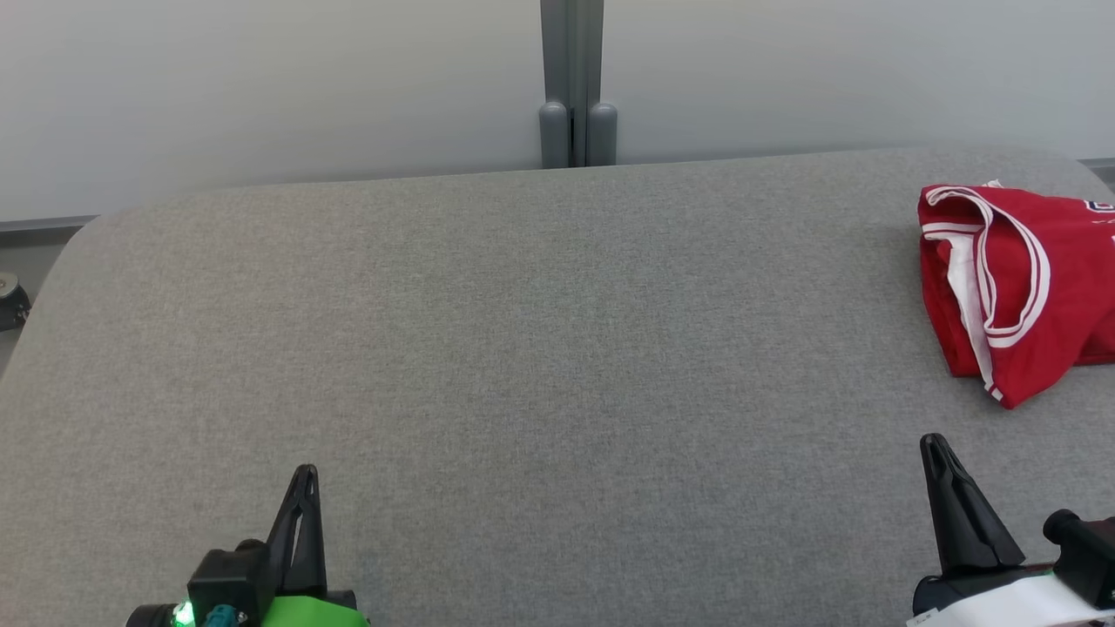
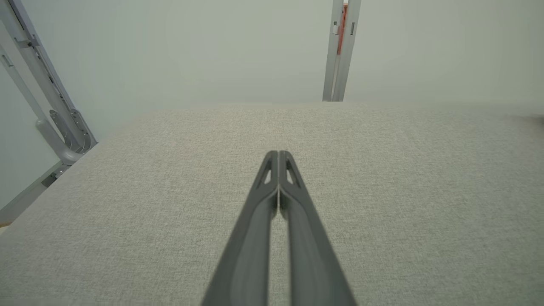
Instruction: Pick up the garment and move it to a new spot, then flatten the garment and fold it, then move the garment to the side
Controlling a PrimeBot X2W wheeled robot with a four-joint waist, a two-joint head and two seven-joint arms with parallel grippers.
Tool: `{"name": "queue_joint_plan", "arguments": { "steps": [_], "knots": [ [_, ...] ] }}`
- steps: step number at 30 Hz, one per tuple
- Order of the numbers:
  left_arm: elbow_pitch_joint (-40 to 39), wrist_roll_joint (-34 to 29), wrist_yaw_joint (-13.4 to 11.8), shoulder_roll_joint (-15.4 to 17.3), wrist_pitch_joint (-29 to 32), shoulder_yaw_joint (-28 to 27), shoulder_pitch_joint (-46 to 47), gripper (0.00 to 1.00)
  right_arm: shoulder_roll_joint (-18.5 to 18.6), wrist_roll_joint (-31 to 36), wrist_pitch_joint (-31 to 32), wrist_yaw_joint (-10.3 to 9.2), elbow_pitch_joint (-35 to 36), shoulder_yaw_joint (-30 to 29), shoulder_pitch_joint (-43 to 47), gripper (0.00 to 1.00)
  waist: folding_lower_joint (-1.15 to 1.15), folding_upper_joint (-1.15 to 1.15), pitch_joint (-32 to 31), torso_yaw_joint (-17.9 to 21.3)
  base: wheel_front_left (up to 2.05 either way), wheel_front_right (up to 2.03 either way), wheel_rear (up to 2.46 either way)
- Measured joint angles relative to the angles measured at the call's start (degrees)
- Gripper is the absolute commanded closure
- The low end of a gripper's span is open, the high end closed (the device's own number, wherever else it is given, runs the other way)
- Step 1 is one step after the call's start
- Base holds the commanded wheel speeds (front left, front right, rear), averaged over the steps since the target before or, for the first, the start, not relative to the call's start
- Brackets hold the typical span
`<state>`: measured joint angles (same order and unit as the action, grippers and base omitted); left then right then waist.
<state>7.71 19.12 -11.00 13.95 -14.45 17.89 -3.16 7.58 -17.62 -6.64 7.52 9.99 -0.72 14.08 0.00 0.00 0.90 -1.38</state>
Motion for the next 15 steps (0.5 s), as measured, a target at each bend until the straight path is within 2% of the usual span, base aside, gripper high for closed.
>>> {"name": "queue_joint_plan", "arguments": {
  "steps": [15],
  "knots": [
    [0.9,15.2,3.4,-1.3,3.4,-3.8,0.4,1.0,0.0,-15.7,1.5,-0.01,-4.8,0.2,-3.2,1.0,0.0,0.0,-0.1,0.2,0.0,0.0,0.0]
  ]
}}
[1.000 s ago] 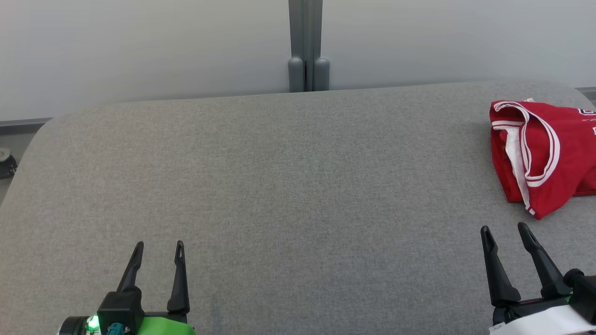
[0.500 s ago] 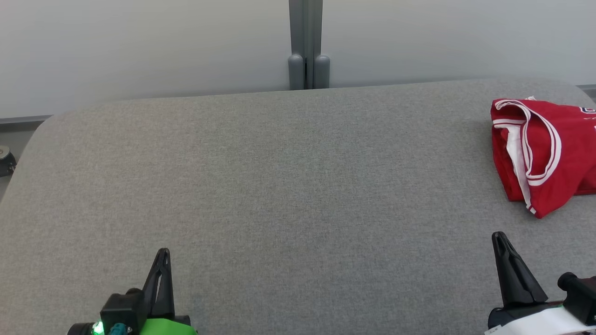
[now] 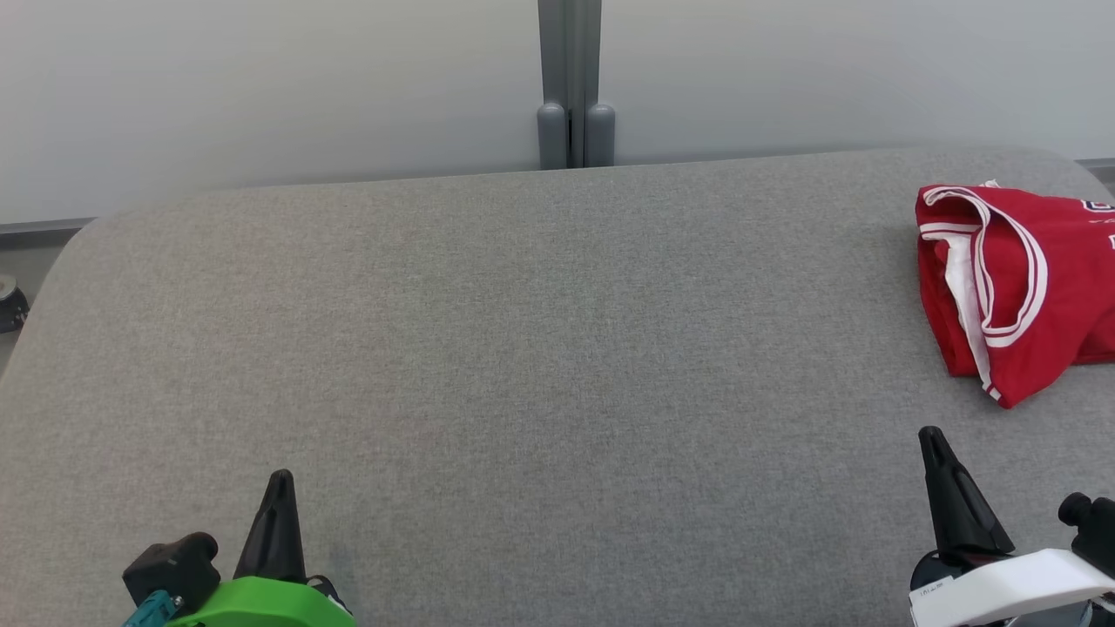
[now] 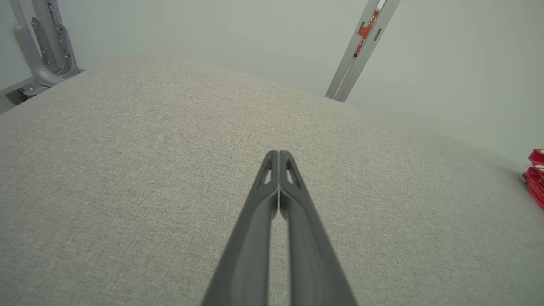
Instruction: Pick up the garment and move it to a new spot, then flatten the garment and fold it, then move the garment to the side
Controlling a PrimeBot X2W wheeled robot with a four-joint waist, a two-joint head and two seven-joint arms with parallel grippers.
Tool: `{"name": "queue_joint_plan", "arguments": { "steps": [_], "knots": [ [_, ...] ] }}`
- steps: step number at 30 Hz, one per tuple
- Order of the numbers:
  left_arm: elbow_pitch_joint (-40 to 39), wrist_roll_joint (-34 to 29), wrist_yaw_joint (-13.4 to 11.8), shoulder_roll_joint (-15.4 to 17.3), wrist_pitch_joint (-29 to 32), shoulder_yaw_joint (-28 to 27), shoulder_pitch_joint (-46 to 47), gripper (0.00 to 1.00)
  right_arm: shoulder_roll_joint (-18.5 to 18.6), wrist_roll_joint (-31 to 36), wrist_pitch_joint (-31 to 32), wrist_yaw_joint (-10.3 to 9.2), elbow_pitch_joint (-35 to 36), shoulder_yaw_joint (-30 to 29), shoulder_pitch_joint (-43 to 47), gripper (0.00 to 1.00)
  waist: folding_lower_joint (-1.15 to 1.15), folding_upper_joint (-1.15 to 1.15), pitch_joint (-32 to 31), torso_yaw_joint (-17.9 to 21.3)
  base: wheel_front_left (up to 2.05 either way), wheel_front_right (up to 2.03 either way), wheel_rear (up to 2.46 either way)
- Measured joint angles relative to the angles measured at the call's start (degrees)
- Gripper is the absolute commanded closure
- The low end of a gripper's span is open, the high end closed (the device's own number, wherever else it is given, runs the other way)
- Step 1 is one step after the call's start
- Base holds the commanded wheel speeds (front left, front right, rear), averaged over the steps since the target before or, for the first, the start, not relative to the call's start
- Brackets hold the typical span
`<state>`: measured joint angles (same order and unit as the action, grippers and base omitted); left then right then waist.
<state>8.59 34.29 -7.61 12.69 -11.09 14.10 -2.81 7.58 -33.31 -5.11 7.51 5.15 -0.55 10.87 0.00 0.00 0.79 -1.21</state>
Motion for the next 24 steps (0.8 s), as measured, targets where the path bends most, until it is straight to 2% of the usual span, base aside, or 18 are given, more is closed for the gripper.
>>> {"name": "queue_joint_plan", "arguments": {
  "steps": [24],
  "knots": [
    [1.6,19.5,4.5,-2.2,4.5,-5.1,2.7,1.0,0.0,-20.4,1.8,-0.03,-6.0,0.2,-5.4,1.0,0.0,0.0,-0.2,0.3,0.0,0.0,0.0]
  ]
}}
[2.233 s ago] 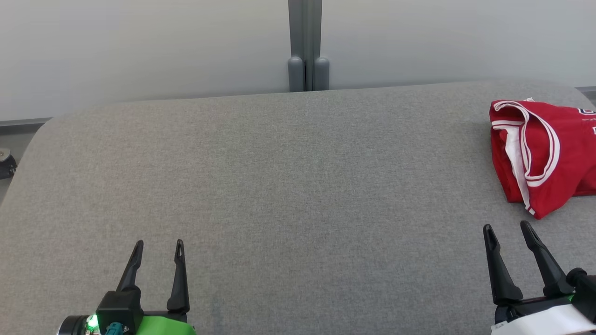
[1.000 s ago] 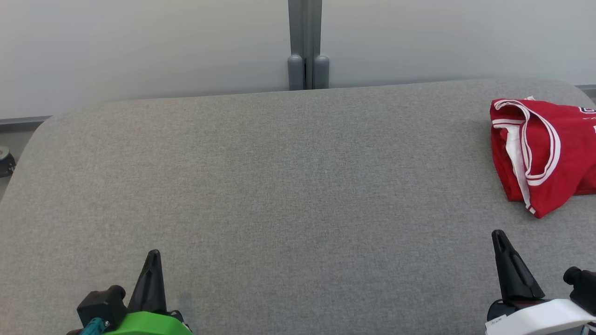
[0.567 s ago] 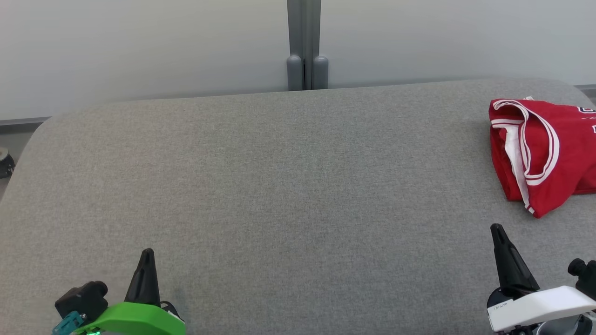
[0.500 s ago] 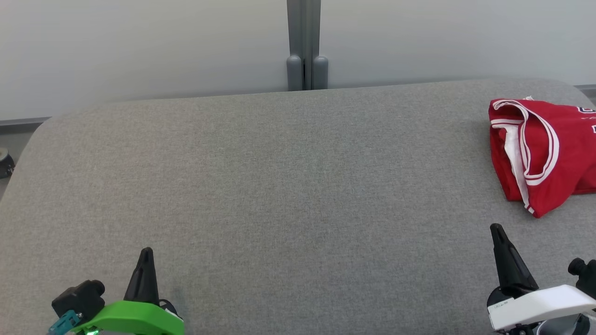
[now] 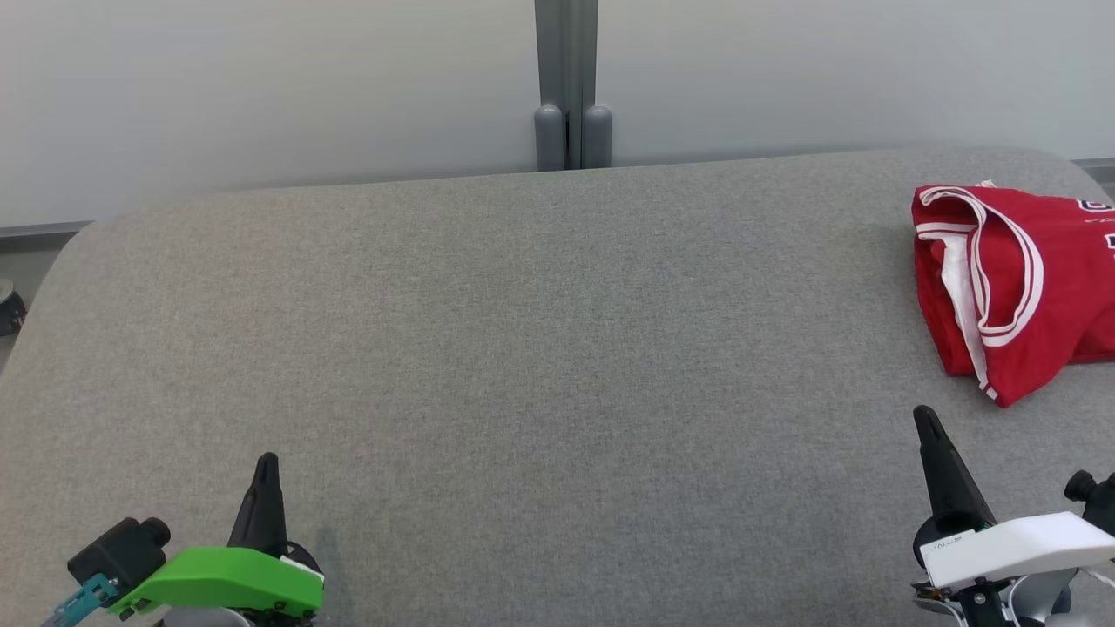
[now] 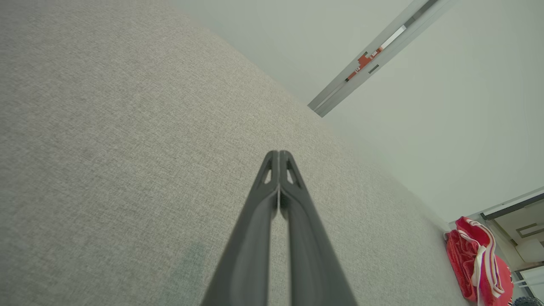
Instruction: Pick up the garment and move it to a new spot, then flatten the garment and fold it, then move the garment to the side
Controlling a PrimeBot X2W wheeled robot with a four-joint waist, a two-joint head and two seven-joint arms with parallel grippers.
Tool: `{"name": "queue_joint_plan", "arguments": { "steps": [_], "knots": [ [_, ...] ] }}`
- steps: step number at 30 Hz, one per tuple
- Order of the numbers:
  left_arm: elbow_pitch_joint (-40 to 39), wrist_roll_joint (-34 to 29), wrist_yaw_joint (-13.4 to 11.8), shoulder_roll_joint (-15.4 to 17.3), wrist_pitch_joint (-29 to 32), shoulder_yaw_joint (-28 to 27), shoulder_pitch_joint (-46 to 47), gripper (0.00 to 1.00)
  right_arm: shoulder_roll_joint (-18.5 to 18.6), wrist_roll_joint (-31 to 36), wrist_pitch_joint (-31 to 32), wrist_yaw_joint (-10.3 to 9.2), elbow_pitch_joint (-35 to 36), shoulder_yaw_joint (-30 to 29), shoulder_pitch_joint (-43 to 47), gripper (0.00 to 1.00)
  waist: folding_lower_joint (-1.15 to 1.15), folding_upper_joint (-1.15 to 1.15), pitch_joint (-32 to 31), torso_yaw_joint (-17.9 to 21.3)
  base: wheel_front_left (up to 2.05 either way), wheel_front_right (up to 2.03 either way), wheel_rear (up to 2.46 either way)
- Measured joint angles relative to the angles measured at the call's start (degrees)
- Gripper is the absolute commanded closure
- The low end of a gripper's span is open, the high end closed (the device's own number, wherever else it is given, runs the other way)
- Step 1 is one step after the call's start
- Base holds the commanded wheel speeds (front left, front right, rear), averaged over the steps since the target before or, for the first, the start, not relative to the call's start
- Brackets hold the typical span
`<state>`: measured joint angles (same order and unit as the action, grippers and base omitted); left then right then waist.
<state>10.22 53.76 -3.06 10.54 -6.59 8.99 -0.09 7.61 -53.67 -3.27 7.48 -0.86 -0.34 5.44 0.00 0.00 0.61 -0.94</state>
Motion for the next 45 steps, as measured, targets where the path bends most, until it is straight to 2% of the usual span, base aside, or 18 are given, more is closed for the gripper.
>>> {"name": "queue_joint_plan", "arguments": {
  "steps": [22,45],
  "knots": [
    [1.1,14.0,3.3,-1.5,3.2,-3.9,2.0,1.0,0.0,-14.6,1.6,0.0,-4.4,0.1,-3.7,1.0,0.0,0.0,-0.2,0.2,0.0,0.0,0.0],
    [2.0,25.7,6.1,-2.9,6.1,-7.2,3.6,1.0,0.0,-27.2,2.8,0.0,-8.1,0.1,-7.0,1.0,0.0,0.0,-0.3,0.5,0.0,0.0,0.0]
  ]
}}
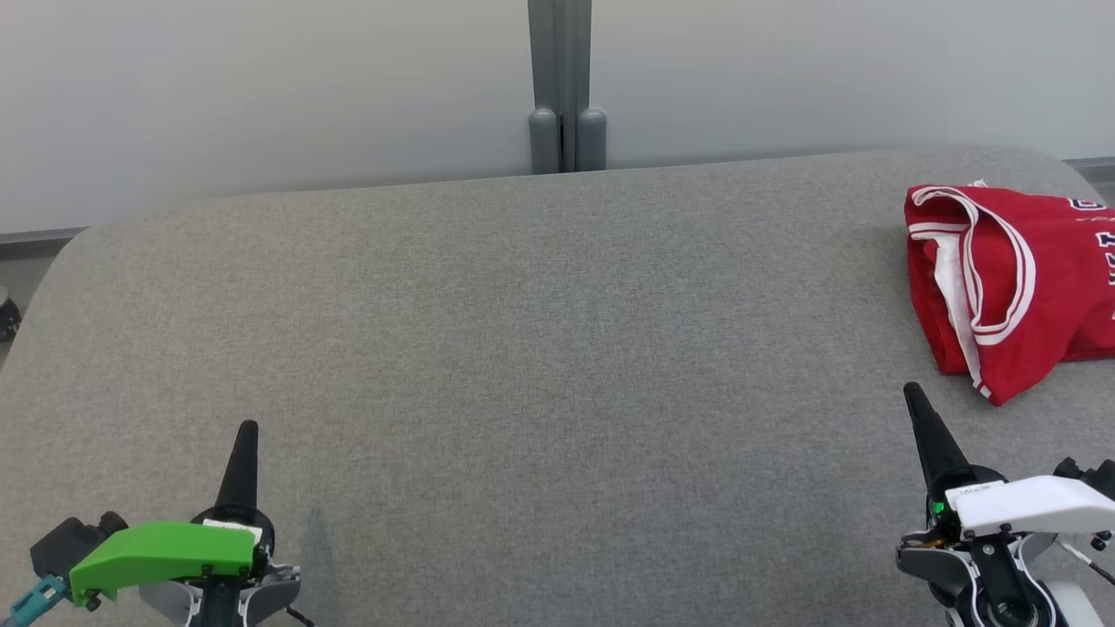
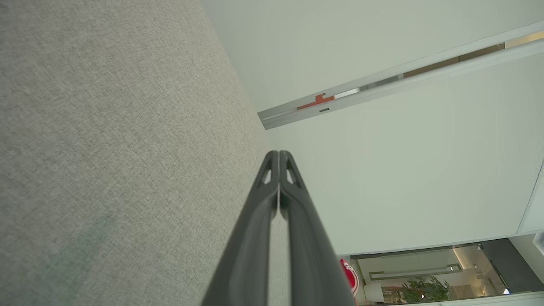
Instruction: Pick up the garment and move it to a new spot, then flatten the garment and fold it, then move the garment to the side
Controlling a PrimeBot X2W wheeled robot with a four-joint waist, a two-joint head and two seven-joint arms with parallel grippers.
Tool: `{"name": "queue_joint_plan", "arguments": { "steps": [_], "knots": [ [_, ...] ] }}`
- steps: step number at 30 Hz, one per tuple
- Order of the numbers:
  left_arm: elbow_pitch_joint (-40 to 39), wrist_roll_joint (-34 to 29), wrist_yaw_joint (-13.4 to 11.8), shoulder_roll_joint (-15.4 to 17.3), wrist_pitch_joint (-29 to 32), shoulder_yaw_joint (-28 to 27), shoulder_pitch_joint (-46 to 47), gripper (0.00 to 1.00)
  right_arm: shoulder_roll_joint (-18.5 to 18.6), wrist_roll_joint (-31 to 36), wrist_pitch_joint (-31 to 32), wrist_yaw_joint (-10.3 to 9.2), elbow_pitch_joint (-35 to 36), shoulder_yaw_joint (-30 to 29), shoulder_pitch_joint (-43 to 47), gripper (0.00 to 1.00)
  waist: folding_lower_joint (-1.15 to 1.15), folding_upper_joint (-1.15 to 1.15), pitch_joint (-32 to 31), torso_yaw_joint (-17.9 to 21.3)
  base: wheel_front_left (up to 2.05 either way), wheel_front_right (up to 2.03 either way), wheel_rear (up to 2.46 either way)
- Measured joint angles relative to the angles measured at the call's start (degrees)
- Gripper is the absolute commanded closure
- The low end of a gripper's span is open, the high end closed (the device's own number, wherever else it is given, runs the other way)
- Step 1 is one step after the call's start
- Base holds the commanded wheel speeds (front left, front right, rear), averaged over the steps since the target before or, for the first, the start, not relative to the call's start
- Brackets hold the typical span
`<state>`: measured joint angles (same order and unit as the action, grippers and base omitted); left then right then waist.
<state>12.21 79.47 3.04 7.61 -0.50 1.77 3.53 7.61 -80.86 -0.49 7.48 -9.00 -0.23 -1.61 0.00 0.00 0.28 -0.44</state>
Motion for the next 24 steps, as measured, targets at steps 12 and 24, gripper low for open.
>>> {"name": "queue_joint_plan", "arguments": {
  "steps": [12,24],
  "knots": [
    [0.5,5.2,1.2,-0.7,1.4,-1.6,0.7,1.0,0.0,-5.5,0.7,0.0,-1.7,0.0,-1.4,1.0,0.0,0.0,-0.1,0.1,0.0,0.0,0.0],
    [0.8,10.1,2.4,-1.4,2.5,-3.0,1.4,1.0,0.0,-10.6,1.2,0.0,-3.2,0.0,-2.9,1.0,0.0,0.0,-0.2,0.3,0.0,0.0,0.0]
  ]
}}
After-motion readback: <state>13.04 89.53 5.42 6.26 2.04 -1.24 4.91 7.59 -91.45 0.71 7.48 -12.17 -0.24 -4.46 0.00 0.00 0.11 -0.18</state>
